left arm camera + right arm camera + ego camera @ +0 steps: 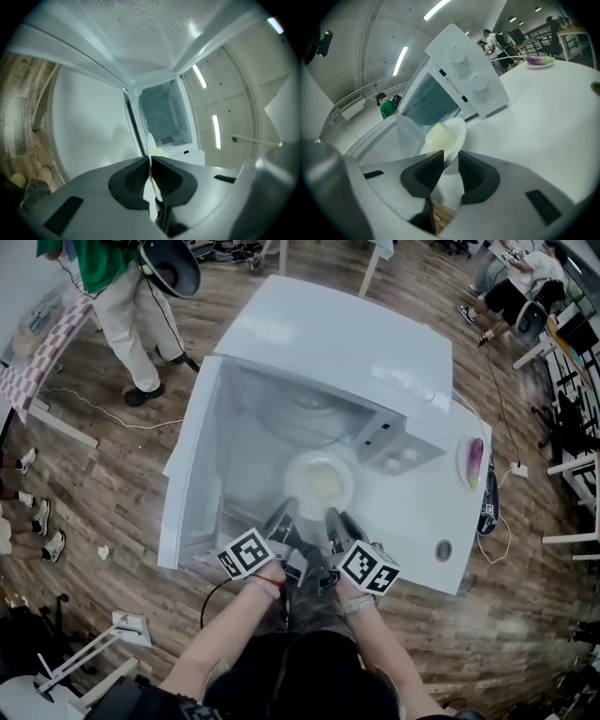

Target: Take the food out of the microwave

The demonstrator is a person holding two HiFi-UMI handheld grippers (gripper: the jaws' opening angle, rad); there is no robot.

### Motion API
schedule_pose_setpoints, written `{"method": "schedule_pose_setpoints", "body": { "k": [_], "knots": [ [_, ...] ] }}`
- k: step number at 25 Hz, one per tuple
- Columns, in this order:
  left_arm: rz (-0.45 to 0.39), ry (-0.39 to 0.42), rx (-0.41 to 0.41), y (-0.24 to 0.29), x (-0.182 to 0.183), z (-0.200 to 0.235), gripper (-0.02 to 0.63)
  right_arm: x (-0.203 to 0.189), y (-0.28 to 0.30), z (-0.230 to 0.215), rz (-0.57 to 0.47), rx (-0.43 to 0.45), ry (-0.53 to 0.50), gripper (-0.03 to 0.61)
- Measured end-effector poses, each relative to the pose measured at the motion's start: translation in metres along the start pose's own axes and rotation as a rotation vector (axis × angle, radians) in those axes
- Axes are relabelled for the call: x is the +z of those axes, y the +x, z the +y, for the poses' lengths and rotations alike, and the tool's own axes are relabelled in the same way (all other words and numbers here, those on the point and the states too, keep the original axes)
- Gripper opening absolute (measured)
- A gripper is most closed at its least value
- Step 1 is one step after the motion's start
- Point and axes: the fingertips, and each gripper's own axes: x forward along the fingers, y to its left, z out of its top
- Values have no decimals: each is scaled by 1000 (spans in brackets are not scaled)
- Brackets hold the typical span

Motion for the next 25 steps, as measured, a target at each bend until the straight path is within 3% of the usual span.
{"method": "schedule_pose_setpoints", "body": {
  "k": [25],
  "knots": [
    [21,13,53,-32,-30,35,23,-50,-14,-21,34,-45,28,110]
  ]
}}
